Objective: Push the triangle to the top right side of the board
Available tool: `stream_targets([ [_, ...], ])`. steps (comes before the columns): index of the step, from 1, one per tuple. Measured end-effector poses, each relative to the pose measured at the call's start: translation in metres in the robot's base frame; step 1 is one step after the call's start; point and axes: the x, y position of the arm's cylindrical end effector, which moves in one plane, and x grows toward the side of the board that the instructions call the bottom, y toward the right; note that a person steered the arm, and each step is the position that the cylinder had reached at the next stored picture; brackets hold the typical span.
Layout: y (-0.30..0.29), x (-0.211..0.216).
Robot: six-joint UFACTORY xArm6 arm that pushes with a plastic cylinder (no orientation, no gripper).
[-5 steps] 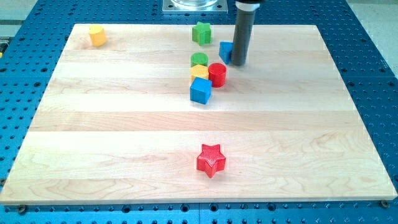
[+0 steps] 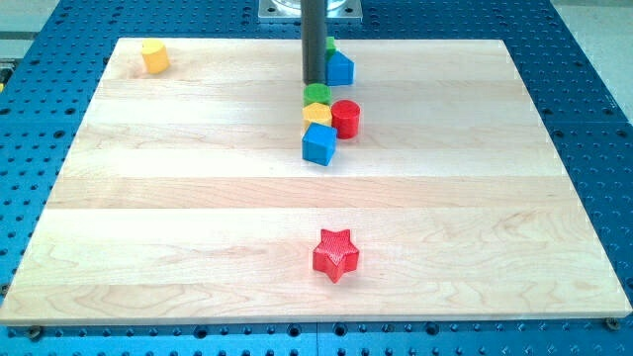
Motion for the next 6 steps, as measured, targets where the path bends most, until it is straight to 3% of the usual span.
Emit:
stream_targets([
  [4,0.158,-0.030],
  [6,0.116,-0.002],
])
